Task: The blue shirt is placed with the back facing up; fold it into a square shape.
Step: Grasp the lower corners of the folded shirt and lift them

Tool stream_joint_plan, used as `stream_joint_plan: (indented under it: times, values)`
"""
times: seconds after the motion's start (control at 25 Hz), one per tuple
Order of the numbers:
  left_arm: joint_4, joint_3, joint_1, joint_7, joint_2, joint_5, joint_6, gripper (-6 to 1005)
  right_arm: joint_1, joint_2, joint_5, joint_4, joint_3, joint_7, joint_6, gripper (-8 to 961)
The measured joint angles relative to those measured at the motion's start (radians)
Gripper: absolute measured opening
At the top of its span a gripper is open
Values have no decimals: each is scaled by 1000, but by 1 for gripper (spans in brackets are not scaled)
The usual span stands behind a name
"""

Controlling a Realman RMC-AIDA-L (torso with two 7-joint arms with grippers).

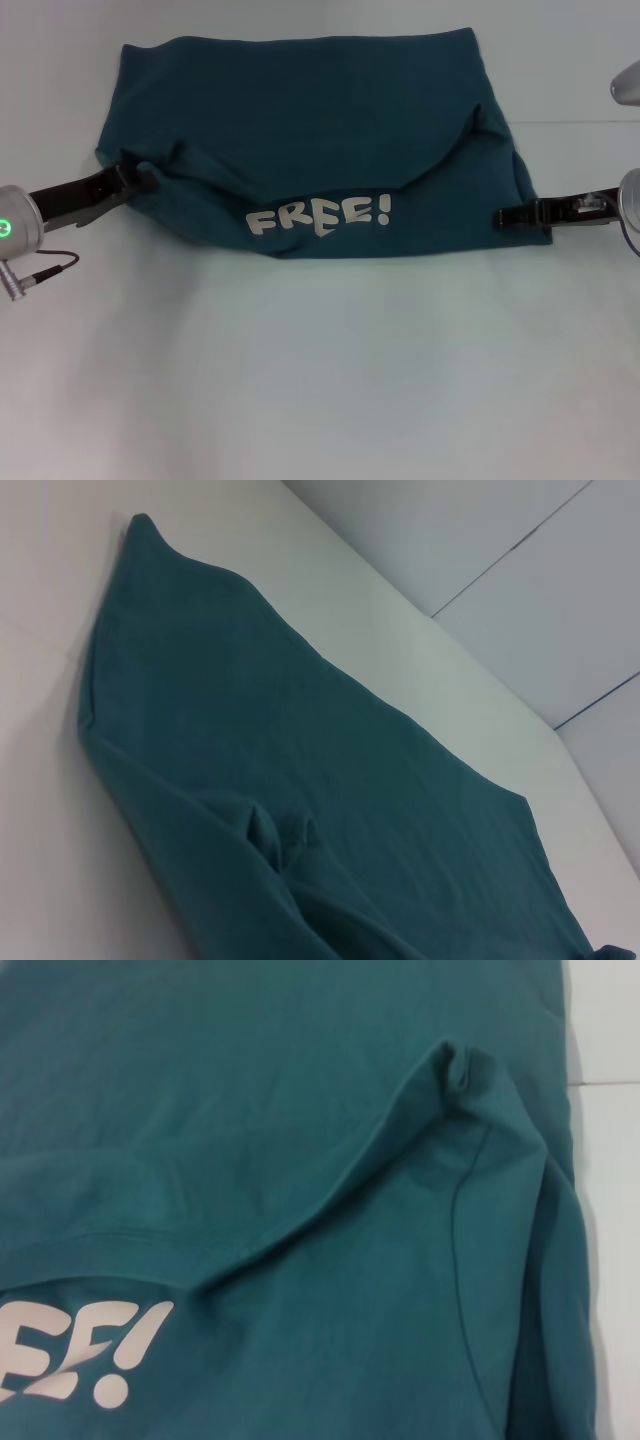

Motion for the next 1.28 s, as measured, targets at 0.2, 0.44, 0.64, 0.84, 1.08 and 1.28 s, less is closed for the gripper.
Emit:
stream_joint_plan:
  times: [0.2,0.44,0.64,0.84,1.08,1.28]
  values:
    - [-3,1,-1,0,0,1,-4,30,8,3,0,12,-10,7,8,864]
    - [-8,1,-2,0,1,1,-5,30,14,3,0,18,-10,17,10,848]
    - [-14,1,-2,0,1,1,-8,30,15,-1,0,21,-10,18,10,643]
    - [-14,1,-3,0,1,1,-11,30,14,-7,0,21,-10,25,10,528]
    - [-14,1,-4,0,2,1,-11,30,13,-8,0,19,-8,28,10,389]
    - [-15,1,-3,4,5,1,-4,30,14,-9,0,14,-8,37,0,177]
